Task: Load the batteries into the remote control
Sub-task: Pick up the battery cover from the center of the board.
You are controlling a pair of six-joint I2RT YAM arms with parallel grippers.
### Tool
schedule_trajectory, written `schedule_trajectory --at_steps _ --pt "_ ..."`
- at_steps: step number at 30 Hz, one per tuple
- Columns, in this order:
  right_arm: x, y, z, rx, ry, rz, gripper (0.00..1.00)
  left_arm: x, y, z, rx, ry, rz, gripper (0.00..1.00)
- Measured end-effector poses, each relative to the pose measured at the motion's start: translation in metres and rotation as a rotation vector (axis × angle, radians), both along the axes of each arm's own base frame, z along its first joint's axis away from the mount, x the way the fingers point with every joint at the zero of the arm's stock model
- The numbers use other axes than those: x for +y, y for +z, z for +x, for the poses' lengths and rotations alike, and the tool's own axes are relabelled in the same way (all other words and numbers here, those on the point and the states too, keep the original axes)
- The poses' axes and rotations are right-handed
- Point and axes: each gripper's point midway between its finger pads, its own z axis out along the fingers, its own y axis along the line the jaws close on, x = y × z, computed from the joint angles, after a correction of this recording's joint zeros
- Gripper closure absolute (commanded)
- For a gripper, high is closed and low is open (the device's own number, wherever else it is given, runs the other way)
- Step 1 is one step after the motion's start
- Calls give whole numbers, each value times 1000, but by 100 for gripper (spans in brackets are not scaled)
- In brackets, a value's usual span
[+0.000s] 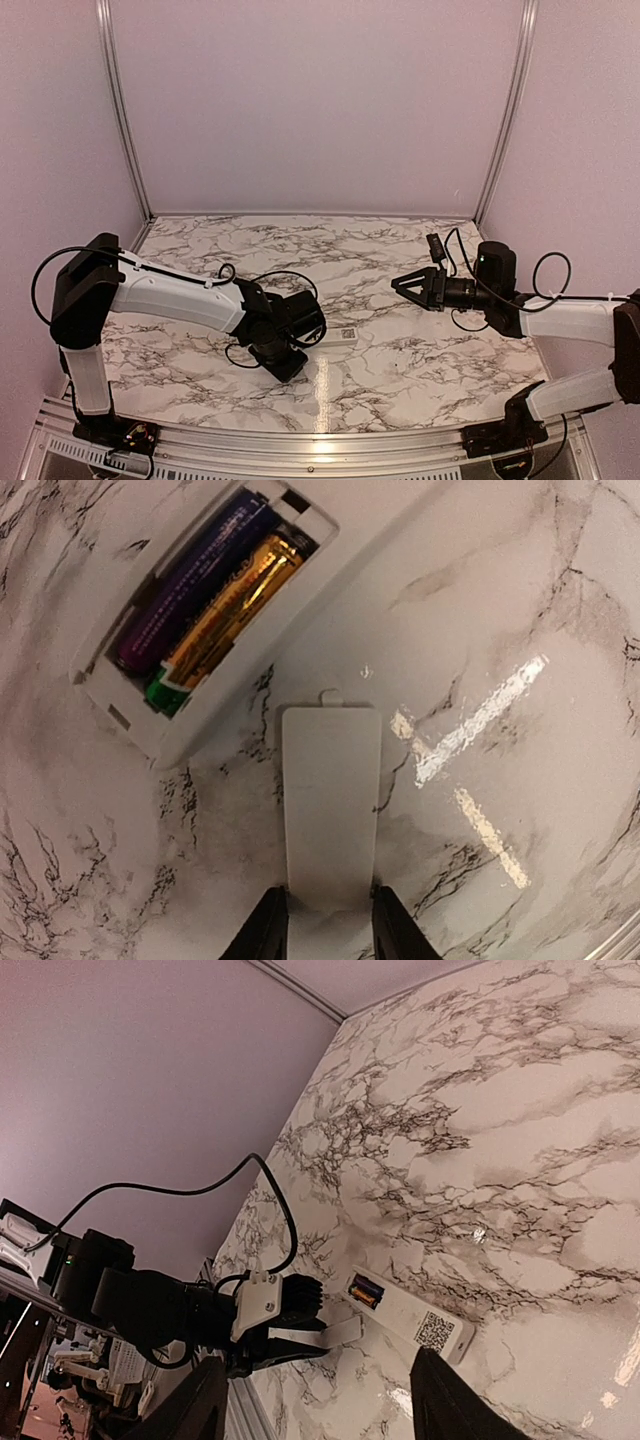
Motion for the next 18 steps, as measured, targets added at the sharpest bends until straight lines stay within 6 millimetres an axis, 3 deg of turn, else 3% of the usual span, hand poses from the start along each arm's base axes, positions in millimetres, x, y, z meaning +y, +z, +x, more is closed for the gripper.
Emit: schedule_trajectory --at_steps 12,18 --pt "1 -4 1 0 8 -9 43 11 3 6 -7 -134 37 80" --pt "3 2 4 -20 15 -8 43 21 22 16 -18 -207 21 81"
